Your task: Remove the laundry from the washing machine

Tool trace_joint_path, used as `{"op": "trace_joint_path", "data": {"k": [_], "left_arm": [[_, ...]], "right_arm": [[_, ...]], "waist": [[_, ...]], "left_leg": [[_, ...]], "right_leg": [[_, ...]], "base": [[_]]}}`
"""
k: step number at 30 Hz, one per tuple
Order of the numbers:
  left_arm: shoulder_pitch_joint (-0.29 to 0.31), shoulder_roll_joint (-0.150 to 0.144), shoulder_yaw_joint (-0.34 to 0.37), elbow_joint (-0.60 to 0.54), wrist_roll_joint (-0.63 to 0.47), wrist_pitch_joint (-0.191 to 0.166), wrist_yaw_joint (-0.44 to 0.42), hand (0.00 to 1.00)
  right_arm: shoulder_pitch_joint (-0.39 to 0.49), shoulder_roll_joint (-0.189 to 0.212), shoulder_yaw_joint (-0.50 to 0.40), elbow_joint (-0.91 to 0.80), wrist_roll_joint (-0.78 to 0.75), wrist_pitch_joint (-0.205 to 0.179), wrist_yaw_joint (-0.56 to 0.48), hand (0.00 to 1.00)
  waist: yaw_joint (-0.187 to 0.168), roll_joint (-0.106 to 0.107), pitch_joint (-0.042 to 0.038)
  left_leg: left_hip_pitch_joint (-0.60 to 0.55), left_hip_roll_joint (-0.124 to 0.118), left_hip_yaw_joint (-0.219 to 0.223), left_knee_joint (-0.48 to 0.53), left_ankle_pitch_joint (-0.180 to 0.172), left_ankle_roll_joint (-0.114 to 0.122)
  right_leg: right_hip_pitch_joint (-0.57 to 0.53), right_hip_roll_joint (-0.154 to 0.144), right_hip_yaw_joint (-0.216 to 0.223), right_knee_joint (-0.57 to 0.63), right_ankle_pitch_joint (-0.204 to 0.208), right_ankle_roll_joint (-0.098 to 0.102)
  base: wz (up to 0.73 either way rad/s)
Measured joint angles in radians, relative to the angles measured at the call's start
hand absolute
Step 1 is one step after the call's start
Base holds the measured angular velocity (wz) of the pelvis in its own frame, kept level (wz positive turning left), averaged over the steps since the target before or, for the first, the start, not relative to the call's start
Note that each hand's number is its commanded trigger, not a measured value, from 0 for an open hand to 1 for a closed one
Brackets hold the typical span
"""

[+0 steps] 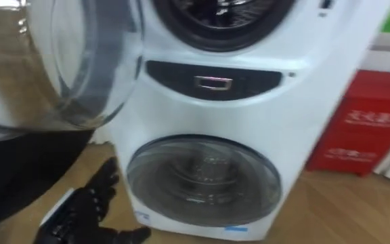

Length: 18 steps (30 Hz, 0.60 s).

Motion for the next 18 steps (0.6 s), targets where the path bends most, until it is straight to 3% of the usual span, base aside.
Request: {"op": "trace_joint_path", "data": {"k": [9, 13, 15, 18], "left_arm": [[-0.001, 0.017, 0.0, 0.05, 0.035, -0.003, -0.057, 0.0], [-0.001, 0.017, -0.002, 0.143, 0.035, -0.009, -0.066, 0.0], [0.002, 0.019, -0.002, 0.286, 0.038, -0.026, -0.061, 0.0], [0.007, 0.023, 0.011, 0.532, 0.055, -0.029, -0.022, 0.0]], "right_arm": [[0.003, 0.003, -0.001, 0.0, -0.005, 0.001, -0.009, 0.0], [-0.001, 0.003, -0.003, -0.004, -0.003, 0.001, -0.009, 0.0], [0.0, 0.003, -0.003, -0.003, -0.001, 0.003, -0.01, 0.0], [0.013, 0.003, -0.013, -0.015, 0.0, 0.005, -0.012, 0.0]], "waist": [[-0.001, 0.004, -0.0069], [0.0, 0.013, -0.0113], [0.003, 0.015, -0.0079], [0.001, 0.017, -0.0099]], "left_leg": [[0.004, 0.008, 0.026, -0.006, -0.003, -0.006], [0.017, 0.007, 0.028, -0.005, -0.003, -0.005], [0.032, 0.006, 0.028, -0.007, -0.003, -0.006], [0.045, 0.009, 0.03, -0.007, -0.006, -0.01]], "right_leg": [[-0.016, 0.006, -0.001, -0.001, 0.001, -0.002], [-0.007, 0.006, -0.001, 0.0, 0.001, -0.002], [0.006, 0.008, 0.001, -0.002, 0.001, -0.002], [0.015, 0.013, -0.005, -0.001, 0.0, -0.003]], "base": [[-0.09], [-0.07], [-0.04], [-0.1]]}}
